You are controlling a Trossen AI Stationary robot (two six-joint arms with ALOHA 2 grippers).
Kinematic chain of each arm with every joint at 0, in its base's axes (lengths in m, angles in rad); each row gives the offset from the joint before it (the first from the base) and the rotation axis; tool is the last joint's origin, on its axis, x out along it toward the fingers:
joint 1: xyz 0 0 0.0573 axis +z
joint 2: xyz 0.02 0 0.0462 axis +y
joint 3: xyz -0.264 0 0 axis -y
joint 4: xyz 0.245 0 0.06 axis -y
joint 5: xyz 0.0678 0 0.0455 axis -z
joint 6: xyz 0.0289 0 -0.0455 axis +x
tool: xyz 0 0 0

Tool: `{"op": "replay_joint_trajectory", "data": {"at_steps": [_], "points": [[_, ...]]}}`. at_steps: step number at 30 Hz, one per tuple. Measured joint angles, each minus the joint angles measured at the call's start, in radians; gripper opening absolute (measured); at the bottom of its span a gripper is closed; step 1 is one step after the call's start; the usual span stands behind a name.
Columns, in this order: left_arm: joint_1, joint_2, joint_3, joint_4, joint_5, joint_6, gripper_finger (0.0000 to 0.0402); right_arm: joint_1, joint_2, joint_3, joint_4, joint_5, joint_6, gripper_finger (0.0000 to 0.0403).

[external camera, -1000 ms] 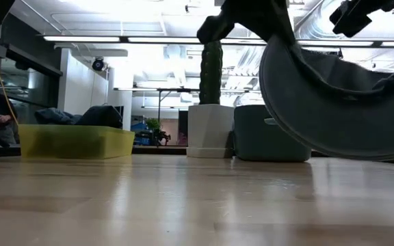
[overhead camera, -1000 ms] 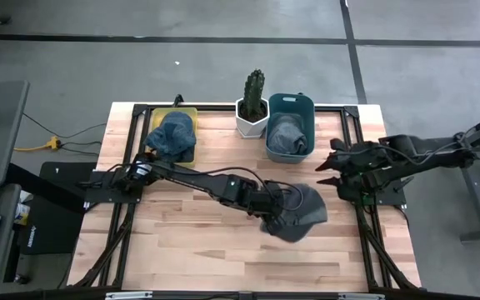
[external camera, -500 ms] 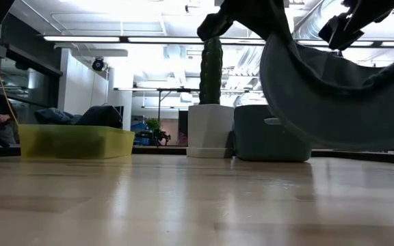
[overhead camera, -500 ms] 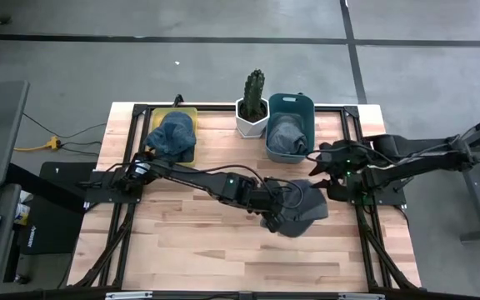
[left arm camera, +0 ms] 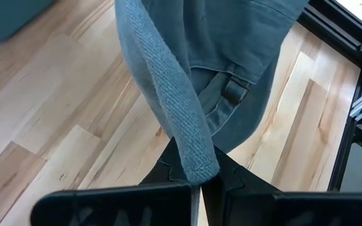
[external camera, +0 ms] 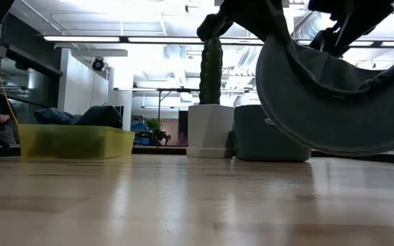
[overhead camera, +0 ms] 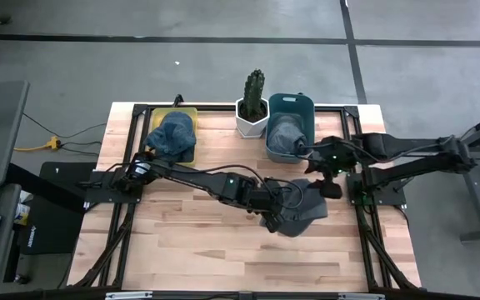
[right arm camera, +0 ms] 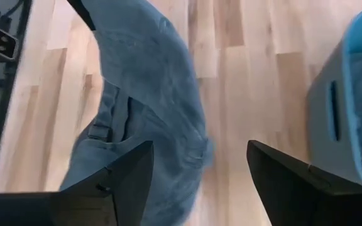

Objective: Pick & Place hat
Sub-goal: Put the gray cap into the blue bin

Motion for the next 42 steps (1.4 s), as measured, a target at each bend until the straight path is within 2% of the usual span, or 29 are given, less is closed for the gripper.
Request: {"op": "replay_joint_trajectory", "data": {"at_steps": [6,16,23,28,33,36,40,42], "points": [[0.0,0.0,0.0,-0.003,-0.002,0.01,0.0,-0.026,0.075,0.0,0.004,-0.081,-0.016,0.025],[0.0,0.0,0.0,0.003,-0.021,0.029,0.0,-0.031,0.209,0.0,0.136,-0.24,-0.015,0.025],[0.0,0.0,0.0,0.003,-0.045,0.036,0.0,-0.031,0.26,0.0,0.142,-0.276,-0.069,0.0249],[0.0,-0.001,0.0,0.004,-0.046,0.036,0.0,-0.031,0.26,0.0,0.147,-0.26,-0.079,0.0237],[0.0,-0.001,0.0,0.004,-0.047,0.036,0.0,-0.031,0.26,0.0,0.14,-0.228,-0.092,0.018],[0.0,-0.002,0.0,0.004,-0.044,0.036,0.0,-0.031,0.26,0.0,0.136,-0.221,-0.096,0.0128],[0.0,-0.003,0.0,0.005,-0.031,0.036,0.0,-0.031,0.26,0.0,0.133,-0.222,-0.119,0.0032],[0.0,-0.003,0.0,0.005,-0.026,0.036,0.0,-0.03,0.26,0.0,0.132,-0.222,-0.133,0.0012]]}}
